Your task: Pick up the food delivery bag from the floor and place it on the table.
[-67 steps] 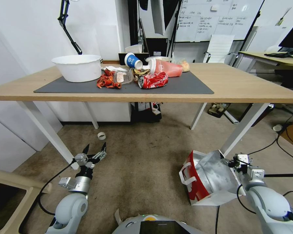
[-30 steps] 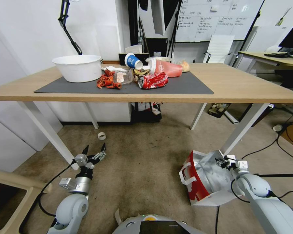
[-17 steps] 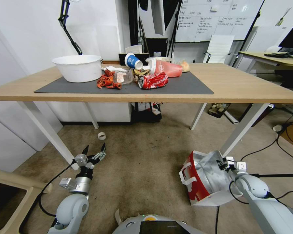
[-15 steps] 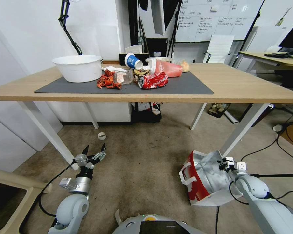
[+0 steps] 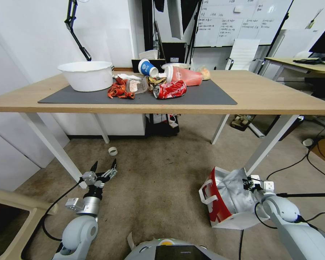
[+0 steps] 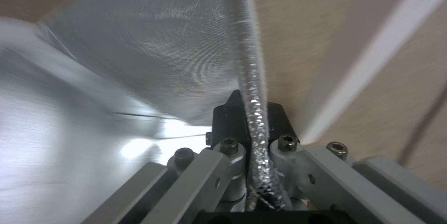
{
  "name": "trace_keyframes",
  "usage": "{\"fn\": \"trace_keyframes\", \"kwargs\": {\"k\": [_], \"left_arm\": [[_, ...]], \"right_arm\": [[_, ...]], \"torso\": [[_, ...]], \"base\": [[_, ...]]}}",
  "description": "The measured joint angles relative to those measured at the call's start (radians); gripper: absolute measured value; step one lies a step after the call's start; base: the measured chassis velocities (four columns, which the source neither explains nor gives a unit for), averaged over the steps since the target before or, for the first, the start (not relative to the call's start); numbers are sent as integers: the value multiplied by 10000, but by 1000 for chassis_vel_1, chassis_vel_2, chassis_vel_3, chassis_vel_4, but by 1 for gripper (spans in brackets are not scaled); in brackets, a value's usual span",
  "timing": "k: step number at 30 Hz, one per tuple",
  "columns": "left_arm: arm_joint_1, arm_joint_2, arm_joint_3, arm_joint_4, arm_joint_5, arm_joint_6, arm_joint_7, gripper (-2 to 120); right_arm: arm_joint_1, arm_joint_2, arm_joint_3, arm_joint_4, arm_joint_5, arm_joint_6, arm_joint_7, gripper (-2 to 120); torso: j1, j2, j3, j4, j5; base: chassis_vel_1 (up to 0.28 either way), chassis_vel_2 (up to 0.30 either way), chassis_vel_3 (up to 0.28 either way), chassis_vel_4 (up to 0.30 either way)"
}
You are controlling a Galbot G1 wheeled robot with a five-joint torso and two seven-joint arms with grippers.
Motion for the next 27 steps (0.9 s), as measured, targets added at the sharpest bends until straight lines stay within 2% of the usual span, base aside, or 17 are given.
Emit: {"fn": "trace_keyframes", "kwargs": {"k": [1, 2, 5, 9, 12, 19, 22, 27], "left_arm": [[-24, -21, 1, 27, -1, -8, -60, 100], [-24, -21, 1, 27, -1, -8, -60, 100], [-77, -58, 13, 90, -14, -18, -139, 100], [-93, -60, 7, 107, -29, -18, -145, 100], [-122, -35, -46, 110, -50, -6, -148, 100], [-196, -17, -90, 129, -123, 55, -148, 100], [-214, -29, -88, 129, -135, 69, -147, 100], [-200, -8, -139, 95, -206, 81, -147, 100]], "right_arm": [[-75, -199, 89, 451, 620, -181, 238, 0], [-75, -199, 89, 451, 620, -181, 238, 0], [-234, -860, 249, 1670, 1706, -400, 702, 0], [-187, -1120, 264, 2134, 2121, -495, 924, 0], [161, -1648, 191, 3110, 2991, -714, 1360, 0], [603, -2381, 150, 4466, 3974, -1015, 1787, 0], [722, -2725, 168, 4692, 4191, -1131, 1808, 0], [1253, -3862, 250, 4929, 4519, -1306, 1124, 0]], "torso": [[0, 1, 0, 4, -1], [0, 1, 0, 4, -1], [0, 1, 1, -1, -4], [0, 1, 0, -1, -4], [0, 1, 1, 2, -3], [0, 1, 1, -1, -2], [0, 1, 1, -1, -1], [1, 1, 1, 1, -1]], "base": [[0, 0, 0, 0], [0, 0, 0, 0], [0, 0, 0, 0], [0, 0, 0, 0], [0, 0, 0, 0], [0, 0, 0, 0], [0, 0, 0, 0], [0, 0, 0, 0]]}}
